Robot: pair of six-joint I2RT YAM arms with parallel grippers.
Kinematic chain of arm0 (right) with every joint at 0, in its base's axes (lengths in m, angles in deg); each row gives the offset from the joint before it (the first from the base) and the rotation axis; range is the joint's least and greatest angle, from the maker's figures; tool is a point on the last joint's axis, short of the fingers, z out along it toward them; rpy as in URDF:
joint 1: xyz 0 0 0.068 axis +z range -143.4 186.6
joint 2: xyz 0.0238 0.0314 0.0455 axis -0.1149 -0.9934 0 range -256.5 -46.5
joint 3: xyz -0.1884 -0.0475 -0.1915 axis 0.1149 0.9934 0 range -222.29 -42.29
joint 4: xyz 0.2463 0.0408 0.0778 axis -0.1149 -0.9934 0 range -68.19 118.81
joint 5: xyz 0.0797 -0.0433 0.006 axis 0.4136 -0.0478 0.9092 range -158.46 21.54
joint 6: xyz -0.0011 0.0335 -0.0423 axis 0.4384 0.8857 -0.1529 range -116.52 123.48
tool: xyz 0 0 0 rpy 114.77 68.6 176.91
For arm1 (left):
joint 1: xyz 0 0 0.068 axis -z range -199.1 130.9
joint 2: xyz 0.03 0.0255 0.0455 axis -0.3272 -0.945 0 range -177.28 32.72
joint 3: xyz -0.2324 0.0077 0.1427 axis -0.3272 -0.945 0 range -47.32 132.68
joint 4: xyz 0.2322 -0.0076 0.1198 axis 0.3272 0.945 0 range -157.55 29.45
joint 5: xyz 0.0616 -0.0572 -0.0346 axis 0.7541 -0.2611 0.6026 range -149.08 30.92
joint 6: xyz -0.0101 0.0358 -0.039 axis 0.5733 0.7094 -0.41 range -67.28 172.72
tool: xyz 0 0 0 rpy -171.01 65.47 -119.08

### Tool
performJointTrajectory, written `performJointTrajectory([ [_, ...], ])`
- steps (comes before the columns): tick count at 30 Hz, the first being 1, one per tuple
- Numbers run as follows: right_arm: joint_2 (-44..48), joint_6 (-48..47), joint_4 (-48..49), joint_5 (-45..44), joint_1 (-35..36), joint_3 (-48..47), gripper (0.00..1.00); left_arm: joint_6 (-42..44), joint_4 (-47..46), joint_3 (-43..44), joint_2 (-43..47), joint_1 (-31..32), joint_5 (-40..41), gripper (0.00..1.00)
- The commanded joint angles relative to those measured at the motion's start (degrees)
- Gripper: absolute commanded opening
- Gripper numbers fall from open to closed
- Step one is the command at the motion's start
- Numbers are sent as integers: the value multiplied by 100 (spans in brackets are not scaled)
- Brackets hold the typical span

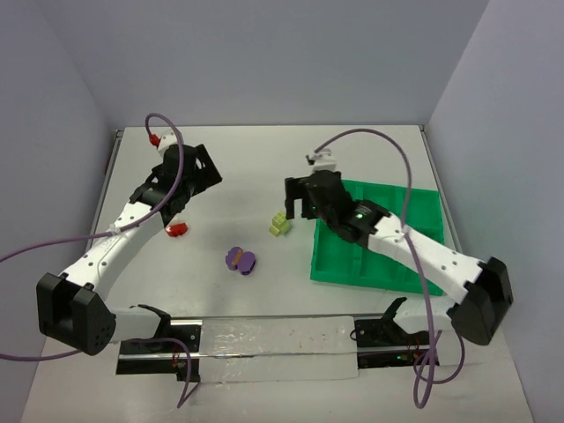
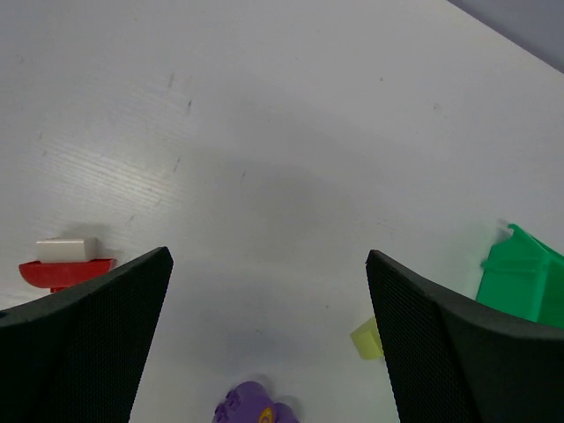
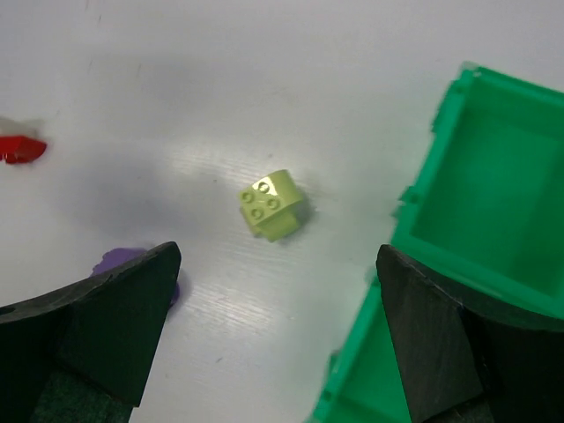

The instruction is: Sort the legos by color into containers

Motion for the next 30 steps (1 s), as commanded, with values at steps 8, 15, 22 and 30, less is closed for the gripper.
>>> performJointTrajectory([
  [8, -1449, 1438, 242, 64, 544, -550, 90, -252, 171, -124, 552, -669, -127, 99],
  [15, -2221, 1982, 222, 185, 537, -804, 96, -298, 183, -85, 469, -705, -259, 99],
  [22, -2706, 2178, 29, 181, 534, -1073, 100, -272, 126, -221, 472, -714, -136, 99],
  [30, -3050, 2095, 137, 336, 533, -1283, 98, -250, 83, -243, 391, -723, -189, 99],
])
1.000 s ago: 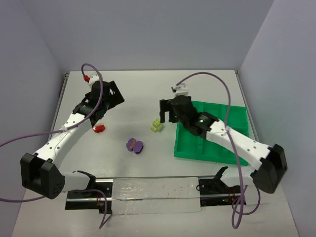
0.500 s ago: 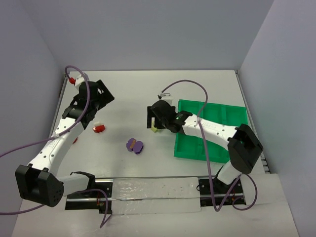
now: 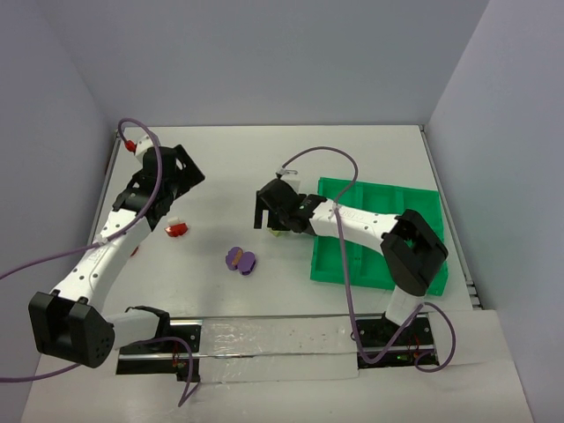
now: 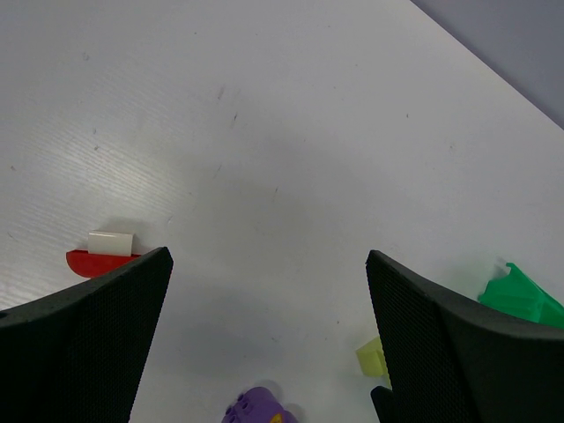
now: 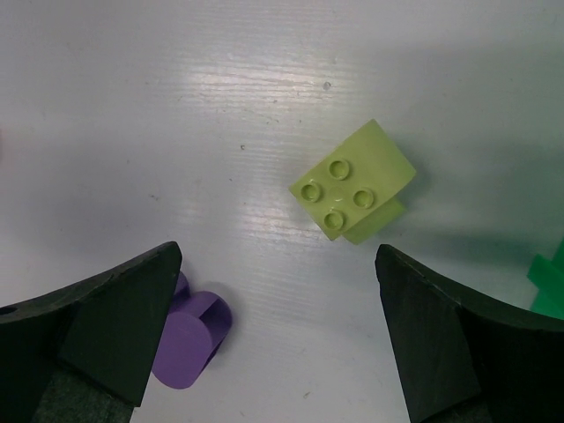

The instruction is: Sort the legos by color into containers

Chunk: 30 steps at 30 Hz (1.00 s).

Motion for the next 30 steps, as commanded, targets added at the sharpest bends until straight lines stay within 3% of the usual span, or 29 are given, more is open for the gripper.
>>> performJointTrajectory([
  [1, -242, 18, 85, -45, 10, -440, 98, 12, -132, -3, -42, -36, -40, 99],
  [18, -1018, -741, -238, -201, 62, -1311, 98, 284, -265, 4, 1, -36, -84, 99],
  [30, -1670, -1013, -587, -377, 141, -2061, 97, 372, -493, -27, -19, -36, -693, 99],
])
